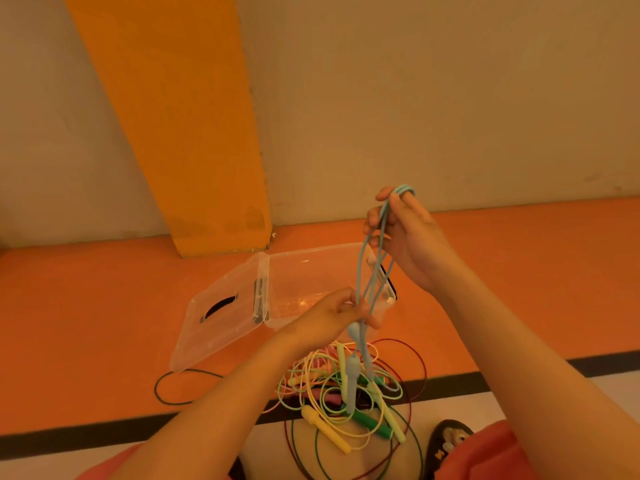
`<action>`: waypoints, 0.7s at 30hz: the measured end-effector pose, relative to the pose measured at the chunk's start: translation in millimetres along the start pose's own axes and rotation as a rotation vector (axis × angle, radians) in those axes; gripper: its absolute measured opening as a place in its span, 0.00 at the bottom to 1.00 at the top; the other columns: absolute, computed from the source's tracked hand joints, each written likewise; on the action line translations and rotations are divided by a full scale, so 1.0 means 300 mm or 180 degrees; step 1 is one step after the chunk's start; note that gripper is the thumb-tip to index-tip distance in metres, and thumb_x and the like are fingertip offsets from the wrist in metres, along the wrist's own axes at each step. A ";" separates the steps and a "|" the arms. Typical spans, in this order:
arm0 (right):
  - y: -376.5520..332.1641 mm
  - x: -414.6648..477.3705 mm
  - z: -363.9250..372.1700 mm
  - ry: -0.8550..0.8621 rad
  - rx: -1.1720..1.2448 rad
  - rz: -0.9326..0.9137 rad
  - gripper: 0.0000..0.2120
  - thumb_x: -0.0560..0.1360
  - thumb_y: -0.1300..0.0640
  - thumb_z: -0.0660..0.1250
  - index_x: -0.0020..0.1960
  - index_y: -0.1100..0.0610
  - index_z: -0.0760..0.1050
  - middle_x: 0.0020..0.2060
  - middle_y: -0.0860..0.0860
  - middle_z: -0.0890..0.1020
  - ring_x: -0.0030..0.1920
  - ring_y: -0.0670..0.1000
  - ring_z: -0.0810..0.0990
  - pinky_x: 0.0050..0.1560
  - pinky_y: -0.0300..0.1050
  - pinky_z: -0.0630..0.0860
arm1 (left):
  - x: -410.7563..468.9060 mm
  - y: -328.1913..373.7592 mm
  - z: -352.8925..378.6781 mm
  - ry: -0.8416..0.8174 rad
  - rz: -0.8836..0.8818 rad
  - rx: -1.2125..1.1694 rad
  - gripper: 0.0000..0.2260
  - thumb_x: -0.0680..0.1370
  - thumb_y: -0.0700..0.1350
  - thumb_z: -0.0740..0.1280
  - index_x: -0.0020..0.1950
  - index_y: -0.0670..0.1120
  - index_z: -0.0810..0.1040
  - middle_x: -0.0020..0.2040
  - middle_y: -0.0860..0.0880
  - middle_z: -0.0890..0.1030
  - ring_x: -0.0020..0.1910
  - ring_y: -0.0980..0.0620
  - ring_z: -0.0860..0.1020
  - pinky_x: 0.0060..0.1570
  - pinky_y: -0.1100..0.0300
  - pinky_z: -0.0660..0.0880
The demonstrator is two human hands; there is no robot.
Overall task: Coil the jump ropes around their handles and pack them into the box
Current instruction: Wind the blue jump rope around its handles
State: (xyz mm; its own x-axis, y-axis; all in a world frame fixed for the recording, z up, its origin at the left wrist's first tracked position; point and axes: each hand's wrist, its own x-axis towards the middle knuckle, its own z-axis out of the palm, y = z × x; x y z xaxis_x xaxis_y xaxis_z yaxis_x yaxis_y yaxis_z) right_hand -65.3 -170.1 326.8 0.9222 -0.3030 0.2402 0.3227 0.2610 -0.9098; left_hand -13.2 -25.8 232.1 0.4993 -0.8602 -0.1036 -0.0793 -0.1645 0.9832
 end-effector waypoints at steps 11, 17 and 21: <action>-0.008 0.013 -0.036 0.0401 0.0011 -0.0362 0.11 0.84 0.59 0.51 0.48 0.55 0.70 0.40 0.53 0.78 0.45 0.51 0.79 0.52 0.47 0.75 | -0.017 0.001 -0.109 0.0655 -0.0158 0.0501 0.08 0.81 0.35 0.60 0.45 0.44 0.75 0.37 0.47 0.78 0.36 0.51 0.79 0.34 0.62 0.77; 0.020 0.021 -0.040 0.0564 -0.0529 -0.0246 0.11 0.83 0.59 0.51 0.47 0.55 0.70 0.36 0.51 0.80 0.37 0.48 0.80 0.41 0.42 0.74 | -0.025 0.087 -0.165 0.1152 0.0111 0.0165 0.05 0.81 0.40 0.61 0.50 0.42 0.76 0.38 0.47 0.81 0.30 0.56 0.80 0.31 0.64 0.74; 0.015 0.019 -0.038 0.0393 -0.0192 0.0014 0.11 0.83 0.59 0.51 0.46 0.57 0.69 0.32 0.52 0.75 0.35 0.51 0.79 0.45 0.45 0.77 | -0.044 0.078 -0.182 0.0401 -0.0478 0.0784 0.14 0.81 0.55 0.57 0.56 0.49 0.76 0.51 0.51 0.82 0.48 0.53 0.81 0.50 0.59 0.72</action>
State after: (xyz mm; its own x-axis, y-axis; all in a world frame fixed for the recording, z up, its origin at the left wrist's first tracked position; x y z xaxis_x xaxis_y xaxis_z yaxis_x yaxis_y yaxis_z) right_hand -60.9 -181.1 320.1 0.8892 -0.4134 0.1960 0.3018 0.2082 -0.9303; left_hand 25.5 8.0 264.7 0.6230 -0.7535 -0.2103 -0.1956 -0.4103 0.8908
